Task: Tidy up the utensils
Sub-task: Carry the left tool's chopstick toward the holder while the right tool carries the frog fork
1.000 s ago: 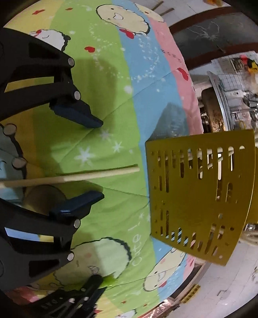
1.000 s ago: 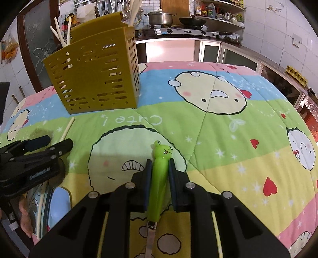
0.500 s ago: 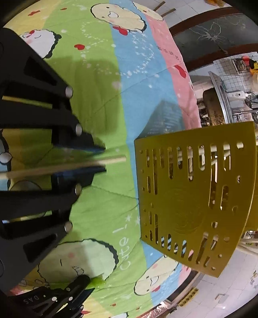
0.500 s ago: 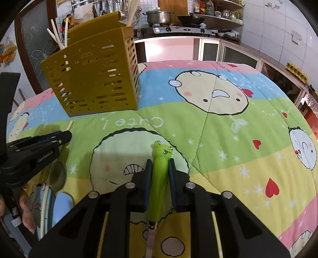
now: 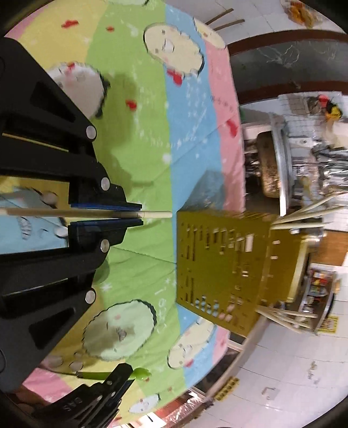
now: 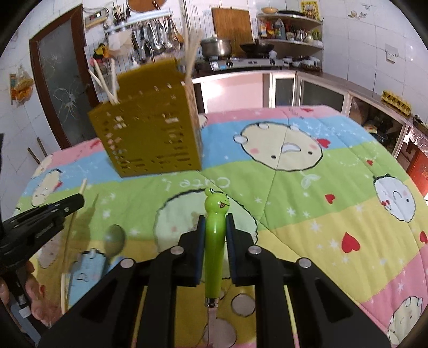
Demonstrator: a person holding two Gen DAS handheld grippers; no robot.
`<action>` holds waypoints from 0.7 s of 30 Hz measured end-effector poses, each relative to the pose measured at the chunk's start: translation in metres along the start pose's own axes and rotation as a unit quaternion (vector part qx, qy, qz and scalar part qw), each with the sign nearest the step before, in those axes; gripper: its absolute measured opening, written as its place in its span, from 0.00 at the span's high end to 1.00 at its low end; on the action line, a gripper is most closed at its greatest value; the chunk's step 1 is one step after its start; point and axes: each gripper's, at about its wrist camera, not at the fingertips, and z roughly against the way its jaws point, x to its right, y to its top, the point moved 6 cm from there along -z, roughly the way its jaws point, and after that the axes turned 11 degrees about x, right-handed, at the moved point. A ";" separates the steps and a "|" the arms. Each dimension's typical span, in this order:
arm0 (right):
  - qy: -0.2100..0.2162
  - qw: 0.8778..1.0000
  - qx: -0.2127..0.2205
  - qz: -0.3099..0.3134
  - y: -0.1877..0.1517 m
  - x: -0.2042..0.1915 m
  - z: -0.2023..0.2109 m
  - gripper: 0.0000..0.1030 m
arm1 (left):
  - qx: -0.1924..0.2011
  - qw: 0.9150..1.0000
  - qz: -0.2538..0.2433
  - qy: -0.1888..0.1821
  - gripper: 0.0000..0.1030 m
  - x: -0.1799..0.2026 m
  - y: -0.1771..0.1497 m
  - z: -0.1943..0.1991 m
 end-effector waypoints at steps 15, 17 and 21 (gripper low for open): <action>0.021 0.995 0.096 -0.005 0.006 -0.010 0.080 0.86 | 0.138 0.990 -0.009 0.016 0.96 -0.027 -0.002 0.125; 0.019 0.994 0.109 -0.004 0.006 -0.009 0.090 0.86 | 0.144 0.989 -0.006 0.013 0.96 -0.027 -0.005 0.130; 0.017 0.992 0.128 -0.002 0.005 -0.008 0.105 0.86 | 0.167 0.986 -0.005 0.017 0.96 -0.031 -0.012 0.145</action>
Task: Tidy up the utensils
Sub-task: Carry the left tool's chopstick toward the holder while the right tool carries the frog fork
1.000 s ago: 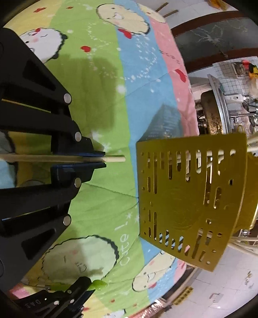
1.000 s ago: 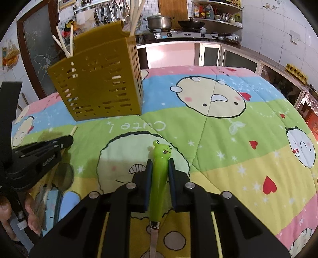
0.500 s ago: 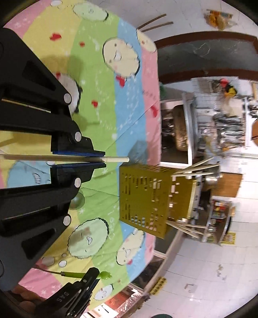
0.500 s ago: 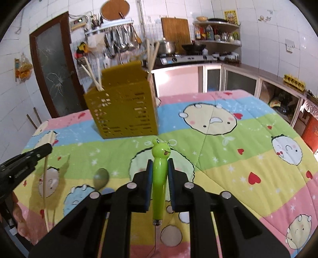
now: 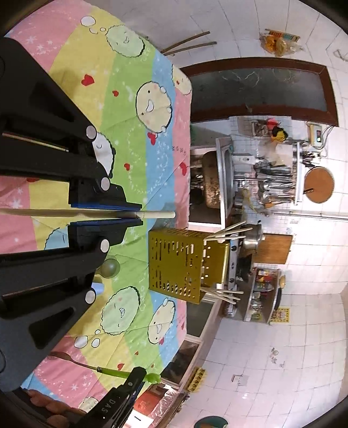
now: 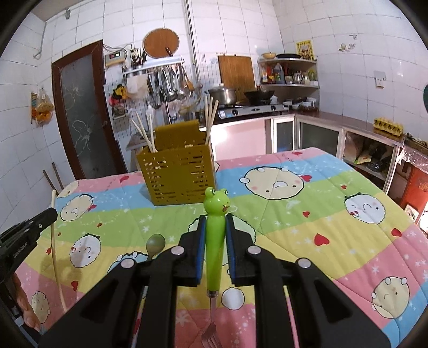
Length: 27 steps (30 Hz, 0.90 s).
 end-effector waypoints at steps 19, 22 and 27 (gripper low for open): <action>-0.009 0.999 0.039 0.001 0.003 -0.004 0.036 0.86 | 0.050 0.999 0.003 -0.008 0.96 -0.004 0.010 0.036; -0.009 0.999 0.047 -0.002 0.013 -0.004 0.034 0.86 | 0.061 0.998 -0.001 -0.005 0.96 -0.002 0.020 0.036; -0.004 0.999 0.054 0.002 0.025 -0.008 0.027 0.86 | 0.058 0.998 0.010 -0.010 0.96 0.000 0.035 0.027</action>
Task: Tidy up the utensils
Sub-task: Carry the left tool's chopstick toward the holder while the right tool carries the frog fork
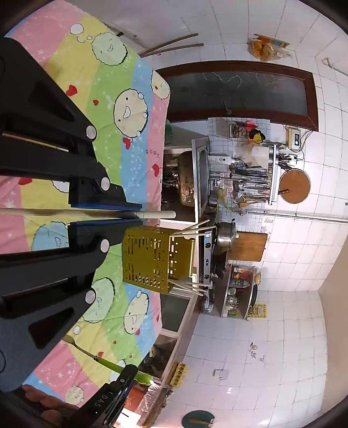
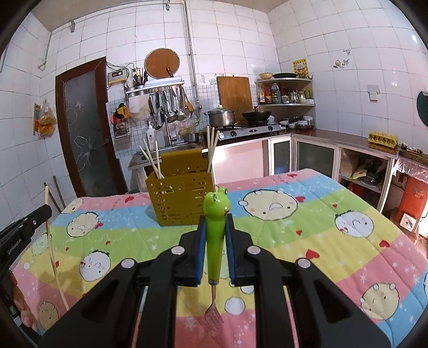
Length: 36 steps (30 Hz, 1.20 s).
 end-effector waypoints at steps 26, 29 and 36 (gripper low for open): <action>0.010 1.000 -0.021 -0.020 0.031 -0.001 -0.086 0.86 | 0.012 1.000 -0.018 -0.018 0.96 0.037 0.047 -0.084; 0.009 1.000 -0.018 -0.018 0.039 -0.002 -0.100 0.86 | 0.012 1.000 -0.023 -0.014 0.96 0.040 0.053 -0.099; 0.004 1.000 0.000 -0.005 0.063 -0.007 -0.124 0.86 | 0.013 1.000 -0.021 -0.011 0.96 0.045 0.064 -0.134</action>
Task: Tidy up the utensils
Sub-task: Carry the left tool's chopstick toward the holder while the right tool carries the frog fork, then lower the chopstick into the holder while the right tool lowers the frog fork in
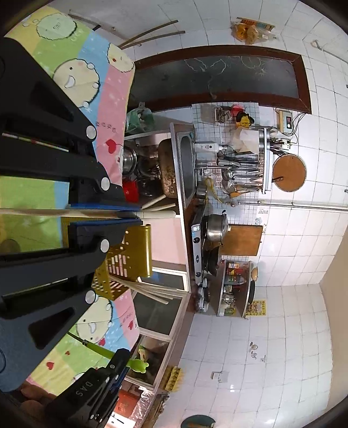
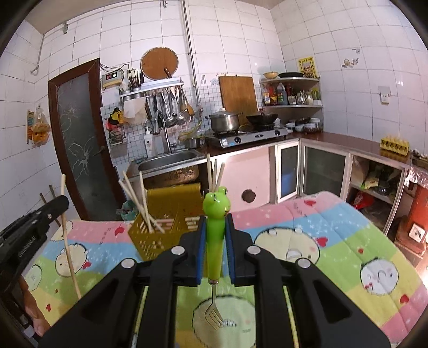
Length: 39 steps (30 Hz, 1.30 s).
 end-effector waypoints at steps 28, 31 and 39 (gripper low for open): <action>0.024 0.998 0.056 -0.013 0.097 -0.028 -0.104 0.86 | 0.050 0.996 0.070 -0.025 0.96 -0.001 0.071 -0.131; 0.023 0.999 0.040 -0.021 0.081 -0.022 -0.120 0.86 | 0.064 0.996 0.063 -0.021 0.96 0.001 0.067 -0.140; 0.020 1.000 0.011 -0.021 0.050 -0.014 -0.140 0.86 | 0.075 0.994 0.076 -0.027 0.96 0.002 0.071 -0.151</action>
